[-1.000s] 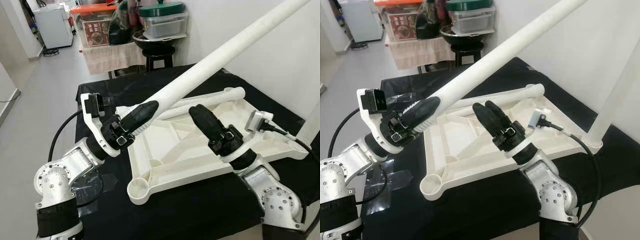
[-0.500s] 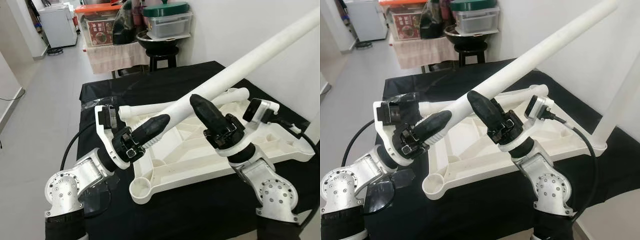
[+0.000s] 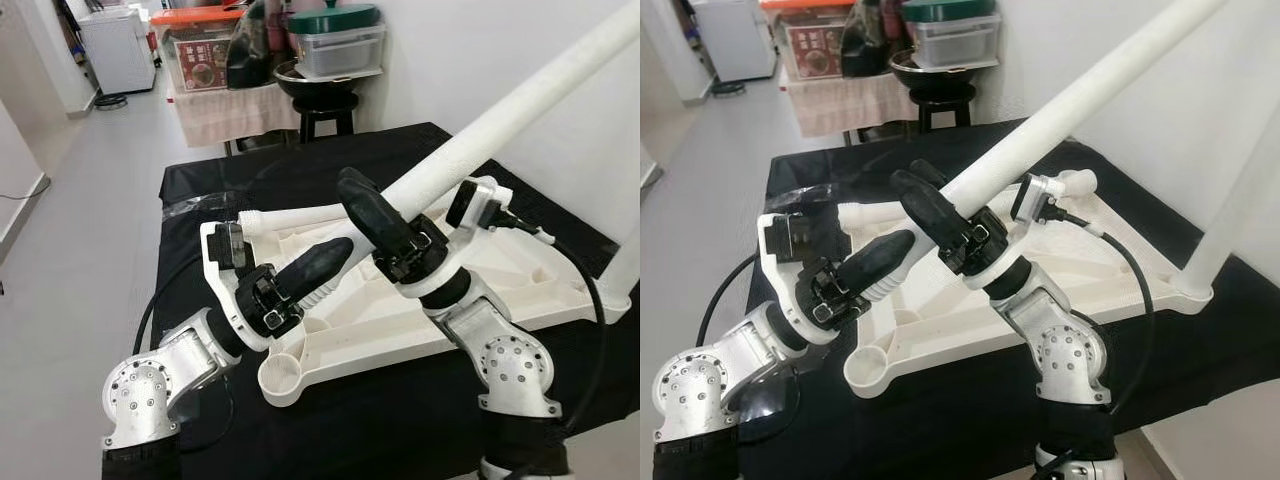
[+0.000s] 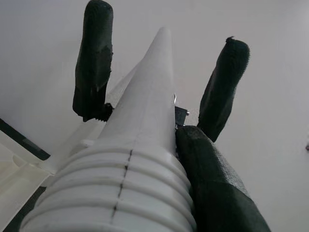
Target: Building children table
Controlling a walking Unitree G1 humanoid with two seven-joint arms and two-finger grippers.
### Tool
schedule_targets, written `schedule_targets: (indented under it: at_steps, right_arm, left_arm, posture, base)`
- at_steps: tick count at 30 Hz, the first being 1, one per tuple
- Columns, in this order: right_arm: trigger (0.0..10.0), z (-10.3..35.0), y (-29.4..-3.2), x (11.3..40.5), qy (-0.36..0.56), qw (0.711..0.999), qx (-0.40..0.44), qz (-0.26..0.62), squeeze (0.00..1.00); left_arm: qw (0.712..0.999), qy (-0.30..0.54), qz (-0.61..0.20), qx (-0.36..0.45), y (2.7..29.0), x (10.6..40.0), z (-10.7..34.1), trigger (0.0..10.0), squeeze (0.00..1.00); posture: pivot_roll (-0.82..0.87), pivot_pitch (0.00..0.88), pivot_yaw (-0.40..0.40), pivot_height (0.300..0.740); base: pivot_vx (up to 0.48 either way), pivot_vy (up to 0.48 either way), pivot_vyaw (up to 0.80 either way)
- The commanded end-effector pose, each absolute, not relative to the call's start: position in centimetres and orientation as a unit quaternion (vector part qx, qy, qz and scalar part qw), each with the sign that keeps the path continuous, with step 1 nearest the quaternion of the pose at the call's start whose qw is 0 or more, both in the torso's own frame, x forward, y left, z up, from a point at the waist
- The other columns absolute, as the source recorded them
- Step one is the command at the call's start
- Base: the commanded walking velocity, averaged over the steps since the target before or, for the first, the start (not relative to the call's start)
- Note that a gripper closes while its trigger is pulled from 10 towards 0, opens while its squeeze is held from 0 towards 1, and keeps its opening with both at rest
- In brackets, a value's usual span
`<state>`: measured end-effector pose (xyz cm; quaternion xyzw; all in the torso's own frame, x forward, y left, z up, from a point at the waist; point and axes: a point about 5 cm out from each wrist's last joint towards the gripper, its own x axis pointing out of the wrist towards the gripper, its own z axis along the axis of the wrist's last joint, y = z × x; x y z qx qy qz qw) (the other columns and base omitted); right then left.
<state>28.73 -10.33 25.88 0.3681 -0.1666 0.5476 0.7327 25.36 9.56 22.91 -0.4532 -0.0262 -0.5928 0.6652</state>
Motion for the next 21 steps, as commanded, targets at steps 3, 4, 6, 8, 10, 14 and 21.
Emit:
schedule_targets:
  at_steps: [3, 4, 6, 8, 10, 14, 21]
  right_arm:
    - [10.0, 26.69, -9.49, 28.85, -0.171, 0.721, 0.367, 0.563, 0.0]
    - [10.0, 26.66, -9.5, 28.83, -0.171, 0.72, 0.367, 0.564, 0.0]
    - [1.3, 26.62, -9.48, 28.74, -0.171, 0.717, 0.366, 0.568, 0.0]
    - [0.0, 26.5, -9.41, 28.65, -0.171, 0.715, 0.361, 0.573, 0.0]
    - [0.0, 26.37, -9.37, 28.65, -0.171, 0.716, 0.357, 0.576, 0.0]
    - [0.0, 26.31, -9.39, 28.66, -0.17, 0.716, 0.355, 0.577, 0.0]
    - [0.0, 26.19, -9.59, 28.81, -0.171, 0.723, 0.348, 0.572, 0.0]
  left_arm:
    - [0.65, -0.001, -0.615, -0.447, 8.45, 24.63, 22.49, 0.0, 0.0]
    - [0.649, 0.0, -0.615, -0.447, 8.43, 24.63, 22.47, 0.0, 0.0]
    - [0.65, 0.0, -0.615, -0.448, 8.42, 24.62, 22.48, 0.0, 0.0]
    - [0.65, 0.0, -0.614, -0.447, 8.42, 24.62, 22.5, 0.0, 0.0]
    - [0.651, -0.001, -0.613, -0.447, 8.45, 24.63, 22.5, 0.0, 0.0]
    - [0.652, -0.001, -0.613, -0.446, 8.48, 24.68, 22.5, 0.0, 0.0]
    - [0.655, -0.01, -0.613, -0.442, 8.4, 24.68, 22.42, 0.0, 0.0]
  posture:
    - [-0.02, 0.0, 0.016, 0.74]
    - [-0.02, 0.0, 0.013, 0.74]
    - [-0.02, 0.0, 0.013, 0.74]
    - [-0.02, 0.0, 0.013, 0.74]
    - [-0.02, 0.0, 0.015, 0.74]
    - [-0.02, 0.0, 0.016, 0.74]
    - [-0.03, 0.0, 0.02, 0.74]
  base:
    - [0.0, 0.0, 0.0]
    - [0.0, 0.0, 0.0]
    - [0.0, 0.0, 0.0]
    - [0.0, 0.0, 0.0]
    - [0.0, 0.0, 0.0]
    - [0.0, 0.0, 0.0]
    - [0.0, 0.0, 0.0]
